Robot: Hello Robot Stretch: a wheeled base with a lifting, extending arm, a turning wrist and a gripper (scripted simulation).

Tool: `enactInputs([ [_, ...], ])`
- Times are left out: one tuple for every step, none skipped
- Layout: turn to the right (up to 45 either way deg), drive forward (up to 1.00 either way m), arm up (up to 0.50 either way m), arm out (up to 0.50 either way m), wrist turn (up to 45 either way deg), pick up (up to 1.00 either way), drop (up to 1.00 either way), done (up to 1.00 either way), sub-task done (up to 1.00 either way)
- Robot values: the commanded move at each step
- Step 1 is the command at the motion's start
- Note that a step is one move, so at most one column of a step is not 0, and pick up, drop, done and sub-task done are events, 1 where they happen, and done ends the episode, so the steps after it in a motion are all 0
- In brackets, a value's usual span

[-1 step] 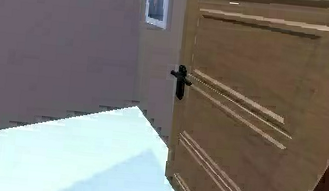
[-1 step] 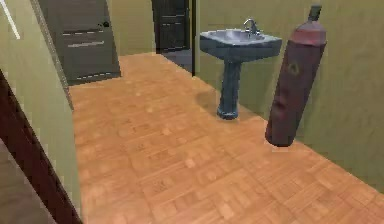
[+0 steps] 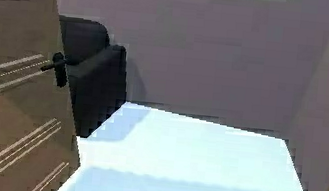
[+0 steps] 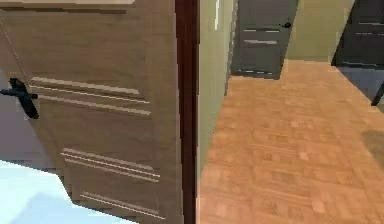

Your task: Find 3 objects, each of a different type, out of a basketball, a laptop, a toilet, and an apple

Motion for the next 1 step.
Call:
enactInputs([
  [-45.0,0.0,0.0,0.0,0.0,0.0,0.0,0.0,0.0],
])
